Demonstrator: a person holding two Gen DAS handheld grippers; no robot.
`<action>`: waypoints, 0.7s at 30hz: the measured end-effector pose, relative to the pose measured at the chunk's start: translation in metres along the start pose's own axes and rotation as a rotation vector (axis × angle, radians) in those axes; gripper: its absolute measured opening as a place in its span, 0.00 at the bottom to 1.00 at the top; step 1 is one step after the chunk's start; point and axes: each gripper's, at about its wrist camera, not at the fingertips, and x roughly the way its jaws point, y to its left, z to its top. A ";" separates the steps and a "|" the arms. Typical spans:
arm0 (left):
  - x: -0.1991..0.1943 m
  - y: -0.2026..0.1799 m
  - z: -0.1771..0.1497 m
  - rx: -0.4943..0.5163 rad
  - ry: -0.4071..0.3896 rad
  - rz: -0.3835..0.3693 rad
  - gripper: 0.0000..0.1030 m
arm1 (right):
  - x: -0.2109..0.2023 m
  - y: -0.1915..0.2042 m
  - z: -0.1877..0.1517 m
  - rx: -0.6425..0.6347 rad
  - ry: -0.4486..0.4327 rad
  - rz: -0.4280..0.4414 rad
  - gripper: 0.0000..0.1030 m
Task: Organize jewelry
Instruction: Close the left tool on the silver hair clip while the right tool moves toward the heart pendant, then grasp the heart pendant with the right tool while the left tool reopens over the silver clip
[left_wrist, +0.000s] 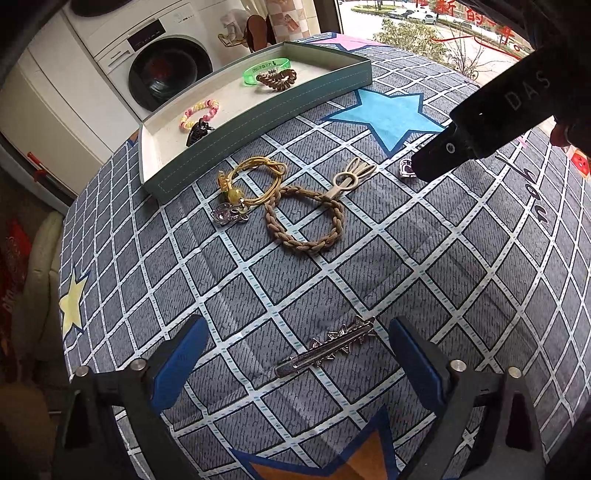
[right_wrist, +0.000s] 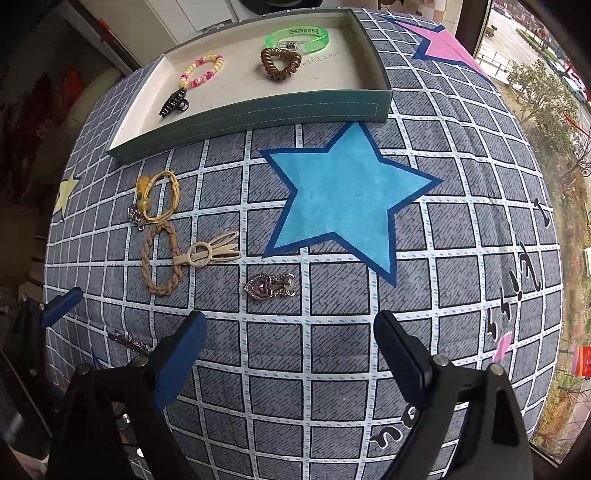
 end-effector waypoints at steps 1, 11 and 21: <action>0.004 0.001 0.000 -0.007 0.018 -0.010 0.92 | 0.002 0.001 0.001 -0.006 0.002 0.000 0.87; 0.006 0.010 0.001 -0.135 0.049 -0.095 0.60 | 0.020 0.019 0.012 -0.083 0.001 -0.055 0.67; 0.002 0.027 -0.008 -0.337 0.078 -0.190 0.32 | 0.024 0.042 0.010 -0.135 -0.038 -0.117 0.34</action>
